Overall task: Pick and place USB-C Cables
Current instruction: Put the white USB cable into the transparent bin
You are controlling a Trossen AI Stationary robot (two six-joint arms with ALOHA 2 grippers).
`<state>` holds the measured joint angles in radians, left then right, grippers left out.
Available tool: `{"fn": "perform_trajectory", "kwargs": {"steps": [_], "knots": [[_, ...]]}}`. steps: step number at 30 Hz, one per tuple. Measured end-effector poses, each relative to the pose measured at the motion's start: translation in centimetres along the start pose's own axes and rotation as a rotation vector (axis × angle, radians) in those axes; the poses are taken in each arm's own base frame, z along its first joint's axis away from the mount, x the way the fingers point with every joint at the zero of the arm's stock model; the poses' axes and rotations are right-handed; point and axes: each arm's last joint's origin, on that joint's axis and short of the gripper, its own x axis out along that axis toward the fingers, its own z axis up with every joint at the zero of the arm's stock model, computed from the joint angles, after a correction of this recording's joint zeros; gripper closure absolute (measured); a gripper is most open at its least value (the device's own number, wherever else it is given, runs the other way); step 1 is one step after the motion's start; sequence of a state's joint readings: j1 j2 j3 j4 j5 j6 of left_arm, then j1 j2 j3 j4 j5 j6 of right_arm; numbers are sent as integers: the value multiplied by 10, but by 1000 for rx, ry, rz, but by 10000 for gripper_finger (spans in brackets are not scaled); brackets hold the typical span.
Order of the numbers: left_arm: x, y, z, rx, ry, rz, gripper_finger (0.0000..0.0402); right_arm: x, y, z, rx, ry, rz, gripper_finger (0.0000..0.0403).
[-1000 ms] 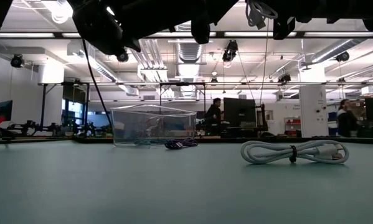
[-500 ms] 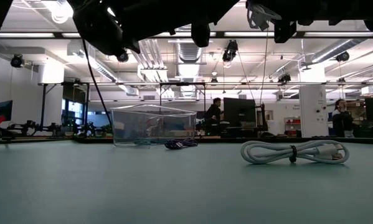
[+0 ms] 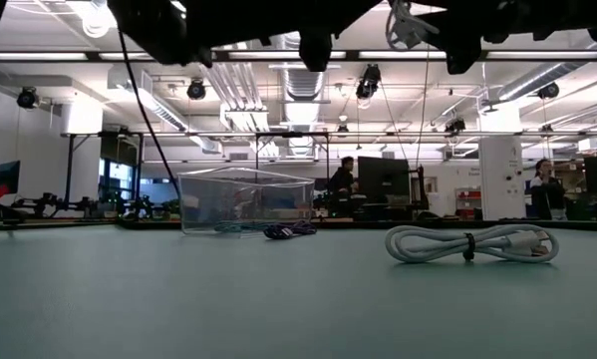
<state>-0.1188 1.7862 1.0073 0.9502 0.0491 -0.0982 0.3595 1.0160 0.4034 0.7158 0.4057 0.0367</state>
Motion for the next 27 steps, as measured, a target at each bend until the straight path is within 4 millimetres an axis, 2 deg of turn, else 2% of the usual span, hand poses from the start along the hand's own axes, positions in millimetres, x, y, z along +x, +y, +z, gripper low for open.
{"fn": "perform_trajectory", "kwargs": {"steps": [7, 15, 20, 27], "knots": [[-16, 2, 18, 7, 221, 192, 398, -16, -8, 6, -10, 72, -50, 189], [-35, 9, 43, -22, 369, 391, 396, -33, -15, 6, -59, 179, -51, 193], [-39, 28, 61, -77, 432, 492, 395, -41, -19, 3, -88, 241, -50, 193], [-51, 67, 83, -102, 596, 649, 394, -49, -21, 0, -83, 300, -39, 193]]}}
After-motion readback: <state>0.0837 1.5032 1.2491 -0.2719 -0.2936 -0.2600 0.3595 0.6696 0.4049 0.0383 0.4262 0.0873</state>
